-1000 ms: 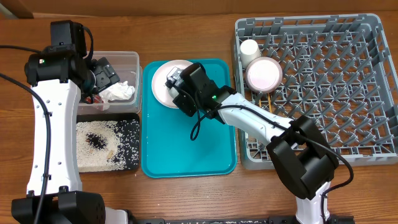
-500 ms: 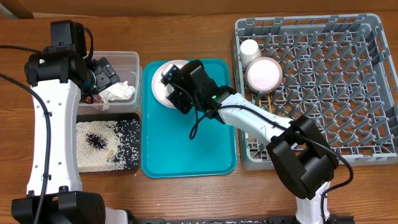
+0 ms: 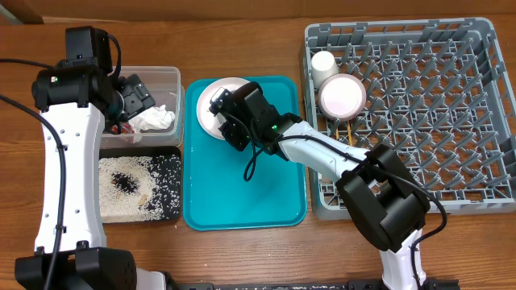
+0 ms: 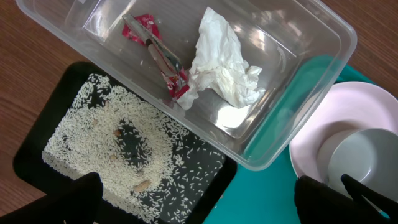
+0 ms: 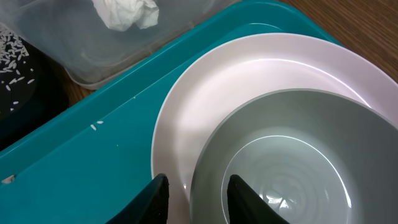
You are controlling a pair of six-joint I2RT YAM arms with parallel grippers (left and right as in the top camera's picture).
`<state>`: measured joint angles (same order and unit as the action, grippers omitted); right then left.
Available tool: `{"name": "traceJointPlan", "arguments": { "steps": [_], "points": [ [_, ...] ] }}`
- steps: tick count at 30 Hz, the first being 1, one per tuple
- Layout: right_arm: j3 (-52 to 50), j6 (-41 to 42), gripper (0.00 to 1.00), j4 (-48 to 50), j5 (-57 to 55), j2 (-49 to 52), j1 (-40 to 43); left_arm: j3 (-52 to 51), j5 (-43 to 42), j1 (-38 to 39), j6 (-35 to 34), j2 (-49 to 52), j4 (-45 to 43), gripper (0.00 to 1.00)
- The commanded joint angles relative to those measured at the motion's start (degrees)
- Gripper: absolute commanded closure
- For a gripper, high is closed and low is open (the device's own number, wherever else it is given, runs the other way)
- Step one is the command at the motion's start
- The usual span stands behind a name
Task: Sort waste into correct bins and load items into the dishwasher
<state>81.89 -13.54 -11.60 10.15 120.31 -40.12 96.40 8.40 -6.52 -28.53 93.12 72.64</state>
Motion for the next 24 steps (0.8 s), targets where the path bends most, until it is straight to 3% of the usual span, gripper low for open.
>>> {"name": "traceJointPlan", "arguments": {
  "steps": [1, 24],
  "points": [
    [0.57, 0.04, 0.69, 0.22, -0.15, 0.26, 0.31, 0.83, 0.37, -0.20, 0.44, 0.33, -0.04, 0.00],
    [0.24, 0.04, 0.81, -2.19, -0.20, 0.26, 0.28, 0.83, 0.37, -0.20, 0.44, 0.33, -0.04, 0.00]
  ]
}}
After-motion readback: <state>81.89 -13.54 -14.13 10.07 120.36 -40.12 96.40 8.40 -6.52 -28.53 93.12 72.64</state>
